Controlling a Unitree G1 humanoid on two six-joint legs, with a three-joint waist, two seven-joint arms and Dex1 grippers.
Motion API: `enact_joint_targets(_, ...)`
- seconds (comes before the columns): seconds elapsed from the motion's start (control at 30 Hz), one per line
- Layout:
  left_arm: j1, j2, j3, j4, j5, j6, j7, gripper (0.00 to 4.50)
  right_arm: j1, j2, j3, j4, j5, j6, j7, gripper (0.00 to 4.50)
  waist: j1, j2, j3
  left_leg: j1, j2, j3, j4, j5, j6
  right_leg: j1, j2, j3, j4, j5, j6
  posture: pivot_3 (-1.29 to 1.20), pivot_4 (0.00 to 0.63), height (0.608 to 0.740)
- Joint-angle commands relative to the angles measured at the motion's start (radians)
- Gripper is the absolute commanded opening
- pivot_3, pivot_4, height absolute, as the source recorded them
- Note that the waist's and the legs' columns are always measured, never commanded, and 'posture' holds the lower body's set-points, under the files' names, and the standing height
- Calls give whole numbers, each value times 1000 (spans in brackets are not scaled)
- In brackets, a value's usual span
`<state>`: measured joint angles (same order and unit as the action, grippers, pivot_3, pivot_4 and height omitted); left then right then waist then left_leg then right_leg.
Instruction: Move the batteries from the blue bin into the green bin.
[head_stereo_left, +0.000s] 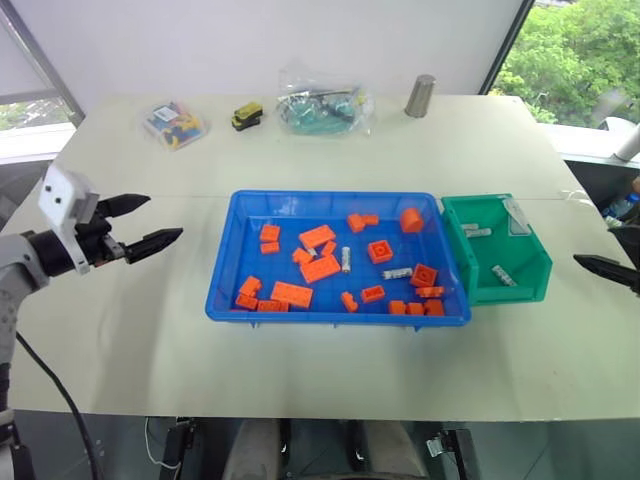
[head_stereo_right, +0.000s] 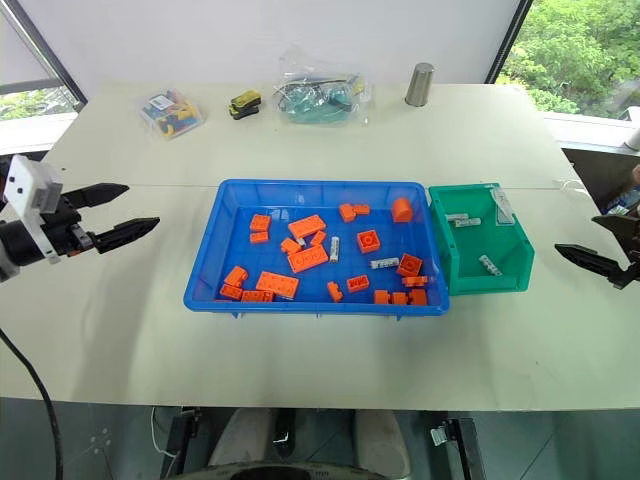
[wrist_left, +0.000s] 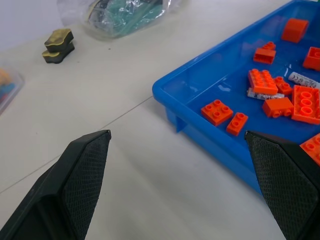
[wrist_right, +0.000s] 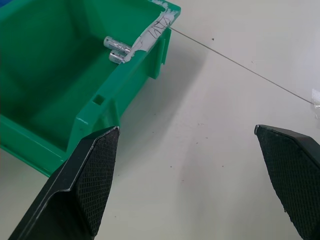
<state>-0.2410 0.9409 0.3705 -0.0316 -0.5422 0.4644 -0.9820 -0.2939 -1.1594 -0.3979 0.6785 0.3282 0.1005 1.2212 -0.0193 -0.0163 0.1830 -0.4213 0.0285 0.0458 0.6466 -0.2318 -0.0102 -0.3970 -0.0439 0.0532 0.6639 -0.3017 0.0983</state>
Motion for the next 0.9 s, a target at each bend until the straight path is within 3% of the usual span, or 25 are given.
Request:
enact_joint_targets(0.03,-6,20,3,-12,33,-47,-9,4500,-15,-7,-15,7,-6,-31,-15,4458,0,0,0,0,0,0,0,0,0,0,0,0,0,0,0,0,150,739)
enact_joint_targets(0.73,-71,-12,5,-36,-5,27,18,4500,-150,-21,40,120,-46,-88,-27,4458,-1,0,0,0,0,0,0,0,0,0,1,0,1,0,0,0,150,739)
enact_joint_targets(0.9,-46,-23,-3,-99,-57,73,-10,4500,-187,6,73,3,-40,-73,-31,4458,-1,0,0,0,0,0,1,0,0,0,0,0,1,0,0,0,150,739)
